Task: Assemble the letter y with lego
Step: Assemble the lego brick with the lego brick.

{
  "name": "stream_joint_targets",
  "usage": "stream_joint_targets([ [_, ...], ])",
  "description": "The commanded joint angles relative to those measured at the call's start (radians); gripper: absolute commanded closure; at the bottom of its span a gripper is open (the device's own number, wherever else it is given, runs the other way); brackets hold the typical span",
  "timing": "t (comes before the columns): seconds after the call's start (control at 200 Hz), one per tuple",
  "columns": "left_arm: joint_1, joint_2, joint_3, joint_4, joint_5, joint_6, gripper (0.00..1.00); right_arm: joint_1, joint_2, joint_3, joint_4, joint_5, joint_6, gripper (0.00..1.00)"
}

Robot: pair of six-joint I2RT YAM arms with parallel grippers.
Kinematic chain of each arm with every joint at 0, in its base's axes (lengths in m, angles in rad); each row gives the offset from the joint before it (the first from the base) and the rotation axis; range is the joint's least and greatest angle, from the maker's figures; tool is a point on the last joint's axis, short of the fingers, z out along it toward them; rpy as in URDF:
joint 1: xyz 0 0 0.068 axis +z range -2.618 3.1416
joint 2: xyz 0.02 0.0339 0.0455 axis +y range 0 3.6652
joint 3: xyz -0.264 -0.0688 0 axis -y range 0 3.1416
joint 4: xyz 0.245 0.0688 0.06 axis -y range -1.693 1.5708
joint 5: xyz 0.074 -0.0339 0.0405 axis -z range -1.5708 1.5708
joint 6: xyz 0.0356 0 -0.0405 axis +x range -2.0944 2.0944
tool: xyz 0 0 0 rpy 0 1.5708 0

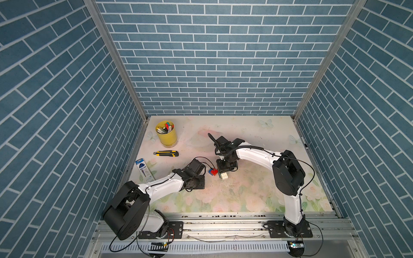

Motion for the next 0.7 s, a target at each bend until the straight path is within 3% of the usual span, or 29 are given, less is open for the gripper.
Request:
stream_joint_targets([
  [0.0,0.008,-0.006,-0.02,-0.021,-0.015,-0.002,0.51,0.019,0.055,-0.006,-0.063,0.04,0.036,0.76],
  [0.525,0.013,0.008,-0.016,-0.022,-0.014,0.002,0.51,0.04,0.088,-0.048,-0.03,-0.007,0.089,0.76],
  [0.695,0.014,0.007,-0.018,-0.022,-0.015,0.007,0.51,0.047,0.106,-0.048,-0.046,0.037,0.087,0.76],
])
